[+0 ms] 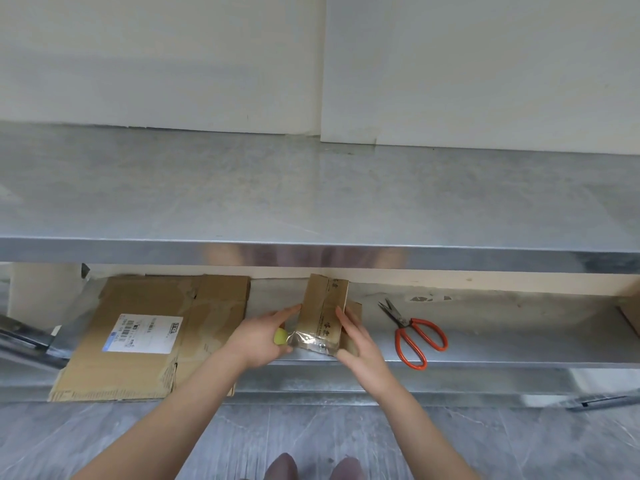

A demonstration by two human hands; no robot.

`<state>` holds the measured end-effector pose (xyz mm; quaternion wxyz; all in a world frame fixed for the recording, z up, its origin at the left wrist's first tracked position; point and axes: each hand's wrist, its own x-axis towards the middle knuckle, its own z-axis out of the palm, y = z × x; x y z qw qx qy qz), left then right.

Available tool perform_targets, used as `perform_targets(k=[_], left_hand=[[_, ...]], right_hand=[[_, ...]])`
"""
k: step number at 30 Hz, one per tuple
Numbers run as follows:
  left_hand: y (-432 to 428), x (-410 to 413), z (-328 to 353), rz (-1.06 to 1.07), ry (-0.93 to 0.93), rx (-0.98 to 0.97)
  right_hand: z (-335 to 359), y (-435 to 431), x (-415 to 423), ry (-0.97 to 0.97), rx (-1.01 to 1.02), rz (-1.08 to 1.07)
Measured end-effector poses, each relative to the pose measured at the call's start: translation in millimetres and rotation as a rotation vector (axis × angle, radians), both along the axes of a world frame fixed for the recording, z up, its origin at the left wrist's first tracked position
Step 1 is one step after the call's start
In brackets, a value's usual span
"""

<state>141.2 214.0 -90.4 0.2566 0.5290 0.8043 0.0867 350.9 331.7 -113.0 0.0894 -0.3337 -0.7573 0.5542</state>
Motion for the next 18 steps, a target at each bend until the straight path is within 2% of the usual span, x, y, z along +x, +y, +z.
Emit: perform_targets(k=[5, 7, 11, 13, 16, 18], left_hand=[[-0.8, -3.6, 2.2, -0.018, -0.068, -0.017], [-1.5, -12.3, 6.4, -0.002, -0.123, 0.007], [-5.0, -31.5, 17.6, 0.116, -0.378, 0.056], [-8.4, -36.0, 20.0, 0.116, -0.436, 0.041], [-11.6, -36.6, 14.1, 0.132, -0.425, 0.03], [-11.8, -32.5, 6.1, 0.133, -0.337, 0.041]], right_hand=[[-7.8, -3.7, -9.2, 0.031, 0.13, -0.208], [-12.5, -2.7, -8.5, 0.061, 0.083, -0.209], [-17.4, 0.4, -8.6, 0.107, -0.024, -0.207], [-20.6, 0.7, -9.2, 0.112, -0.036, -0.219], [-22.5, 2.6, -9.6, 0.104, -0.034, -0.207], [-20.4, 3.2, -10.9, 0.095, -0.036, -0.192]])
